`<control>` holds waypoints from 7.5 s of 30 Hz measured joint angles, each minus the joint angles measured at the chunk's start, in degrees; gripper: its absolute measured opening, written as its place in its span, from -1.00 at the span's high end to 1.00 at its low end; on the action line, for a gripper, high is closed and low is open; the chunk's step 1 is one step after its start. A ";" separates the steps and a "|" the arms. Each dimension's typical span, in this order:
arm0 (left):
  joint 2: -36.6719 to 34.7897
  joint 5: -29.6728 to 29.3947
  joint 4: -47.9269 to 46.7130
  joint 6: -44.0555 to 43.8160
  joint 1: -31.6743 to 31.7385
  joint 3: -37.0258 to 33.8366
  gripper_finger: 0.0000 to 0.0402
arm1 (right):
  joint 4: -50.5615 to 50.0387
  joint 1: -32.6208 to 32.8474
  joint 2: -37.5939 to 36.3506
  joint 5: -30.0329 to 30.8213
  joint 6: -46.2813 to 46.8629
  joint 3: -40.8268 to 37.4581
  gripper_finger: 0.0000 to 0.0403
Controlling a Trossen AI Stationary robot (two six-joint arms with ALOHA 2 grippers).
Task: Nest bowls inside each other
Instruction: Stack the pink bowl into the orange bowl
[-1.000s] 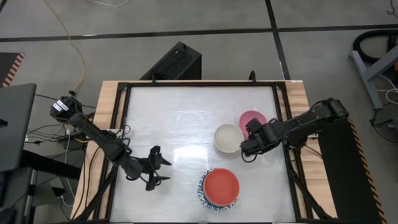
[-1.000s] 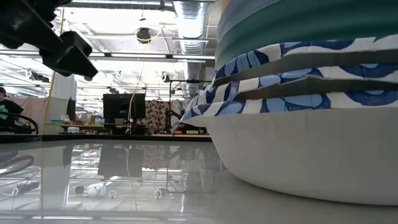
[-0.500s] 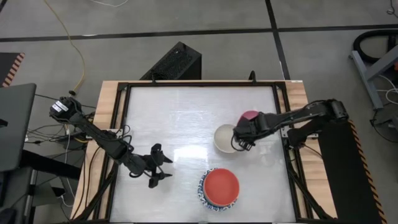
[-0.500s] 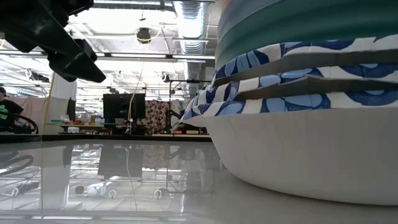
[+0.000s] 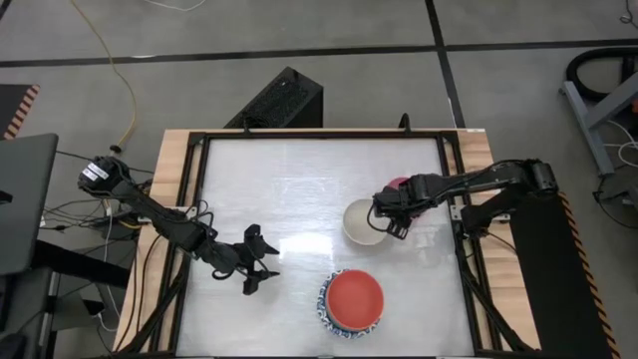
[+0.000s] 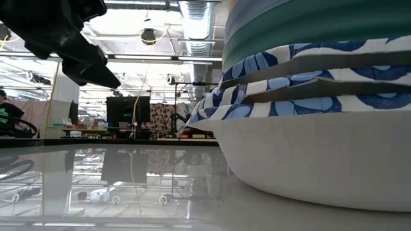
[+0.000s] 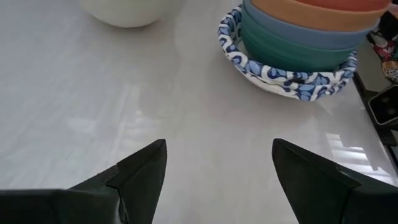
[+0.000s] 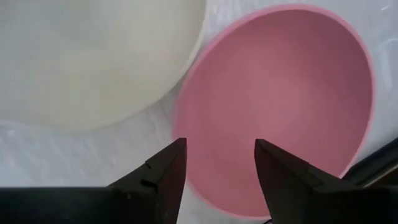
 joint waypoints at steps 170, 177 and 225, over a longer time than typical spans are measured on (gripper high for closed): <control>0.02 8.09 -3.45 20.26 5.33 0.02 -0.39 | 1.85 42.64 33.40 -5.71 1.56 50.45 0.74; 0.02 7.98 -3.45 20.02 5.34 0.02 -0.39 | 1.14 41.03 33.35 -8.74 6.93 51.38 0.70; 0.02 7.85 -3.69 20.26 5.34 0.02 -0.39 | 1.05 40.84 33.79 -2.80 16.17 54.99 0.69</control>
